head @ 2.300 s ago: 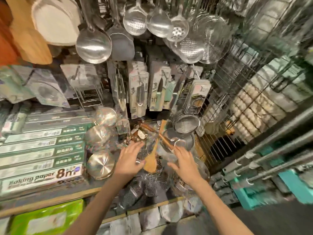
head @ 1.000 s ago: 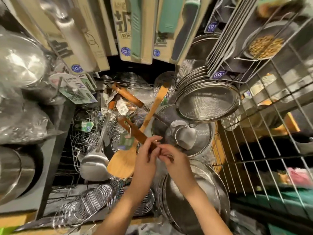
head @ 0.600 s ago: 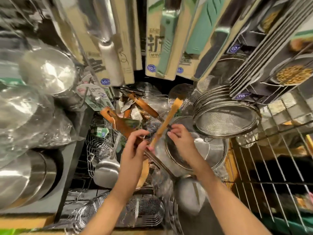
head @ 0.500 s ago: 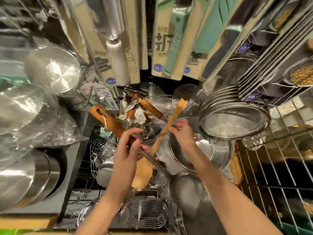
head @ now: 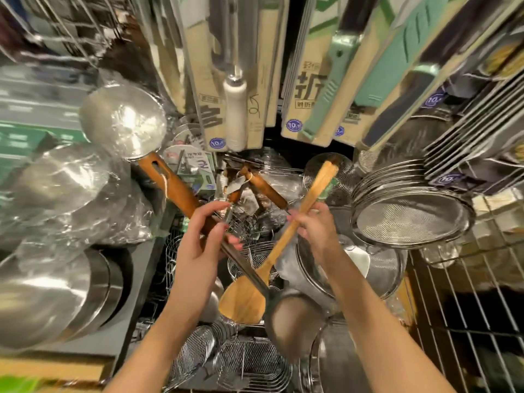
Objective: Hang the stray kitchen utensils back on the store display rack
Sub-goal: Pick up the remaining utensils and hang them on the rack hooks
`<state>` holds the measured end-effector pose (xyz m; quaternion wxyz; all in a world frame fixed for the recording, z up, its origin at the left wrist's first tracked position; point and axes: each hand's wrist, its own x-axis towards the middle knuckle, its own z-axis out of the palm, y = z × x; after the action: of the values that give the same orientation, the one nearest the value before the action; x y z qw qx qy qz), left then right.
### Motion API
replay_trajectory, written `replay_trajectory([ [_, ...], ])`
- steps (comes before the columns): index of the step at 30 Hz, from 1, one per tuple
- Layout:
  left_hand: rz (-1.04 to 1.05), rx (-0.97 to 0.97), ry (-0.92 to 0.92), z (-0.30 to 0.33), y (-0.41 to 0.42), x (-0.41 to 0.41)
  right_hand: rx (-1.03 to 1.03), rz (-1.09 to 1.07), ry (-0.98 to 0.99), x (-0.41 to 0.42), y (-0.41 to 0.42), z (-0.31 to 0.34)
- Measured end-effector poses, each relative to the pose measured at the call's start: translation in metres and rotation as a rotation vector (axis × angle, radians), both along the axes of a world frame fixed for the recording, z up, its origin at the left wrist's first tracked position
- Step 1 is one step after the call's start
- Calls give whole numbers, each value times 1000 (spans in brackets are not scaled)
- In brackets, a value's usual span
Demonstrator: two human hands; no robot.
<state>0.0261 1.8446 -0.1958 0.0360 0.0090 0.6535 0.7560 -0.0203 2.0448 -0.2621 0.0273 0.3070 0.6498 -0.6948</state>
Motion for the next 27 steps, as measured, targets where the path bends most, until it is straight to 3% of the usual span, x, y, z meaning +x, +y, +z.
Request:
replay_trajectory([
  [9, 24, -56, 46, 43, -21, 21, 32, 171, 369, 44, -27, 93],
  [15, 11, -86, 117, 101, -45, 38, 40, 198, 415, 72, -53, 163],
  [23, -66, -162, 185, 194, -108, 55, 315, 155, 543, 113, -110, 286],
  [27, -123, -75, 315, 260, -162, 65, 422, 170, 599, 127, -163, 354],
])
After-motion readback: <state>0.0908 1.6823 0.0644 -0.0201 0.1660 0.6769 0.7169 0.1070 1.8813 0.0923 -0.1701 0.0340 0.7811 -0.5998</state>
